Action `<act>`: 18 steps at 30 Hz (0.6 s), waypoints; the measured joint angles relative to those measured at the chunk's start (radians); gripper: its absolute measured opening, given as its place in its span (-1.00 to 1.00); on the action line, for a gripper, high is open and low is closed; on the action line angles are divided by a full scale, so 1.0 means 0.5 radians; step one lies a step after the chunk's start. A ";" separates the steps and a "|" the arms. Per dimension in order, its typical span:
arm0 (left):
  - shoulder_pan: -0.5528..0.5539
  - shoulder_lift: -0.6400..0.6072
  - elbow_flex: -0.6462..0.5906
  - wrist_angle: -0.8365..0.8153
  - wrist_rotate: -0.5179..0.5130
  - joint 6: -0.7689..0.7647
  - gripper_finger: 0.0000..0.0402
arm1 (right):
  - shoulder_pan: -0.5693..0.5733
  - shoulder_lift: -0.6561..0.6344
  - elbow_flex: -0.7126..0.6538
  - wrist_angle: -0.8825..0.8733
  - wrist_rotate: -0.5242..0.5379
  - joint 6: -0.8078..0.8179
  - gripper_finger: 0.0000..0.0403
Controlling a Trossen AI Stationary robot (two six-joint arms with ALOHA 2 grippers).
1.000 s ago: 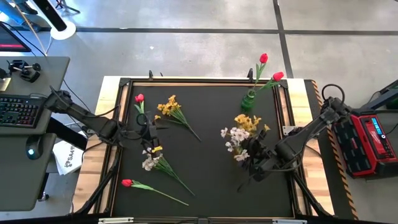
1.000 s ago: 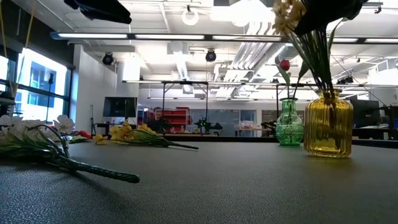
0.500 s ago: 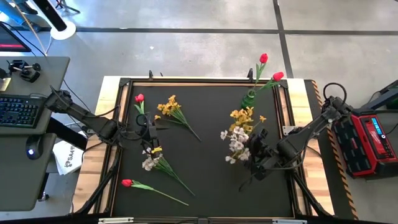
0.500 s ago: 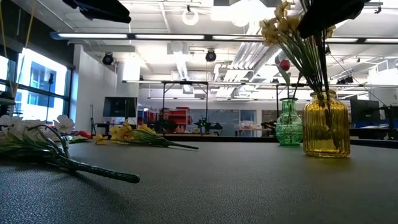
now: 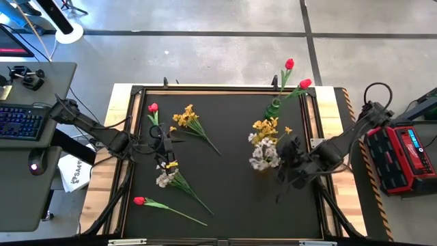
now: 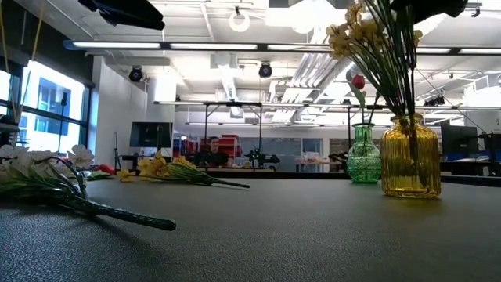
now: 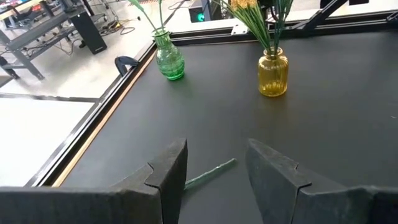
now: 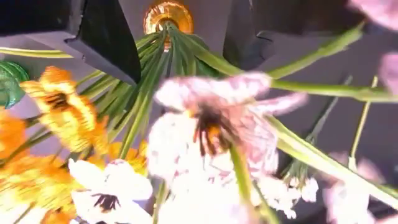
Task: Sort flowers into vase by color
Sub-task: Put the right white flowers into the yellow vase
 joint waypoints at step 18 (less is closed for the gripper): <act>0.000 0.001 0.000 -0.006 0.011 -0.003 -0.26 | -0.310 -0.043 0.001 0.054 -0.441 -0.107 0.16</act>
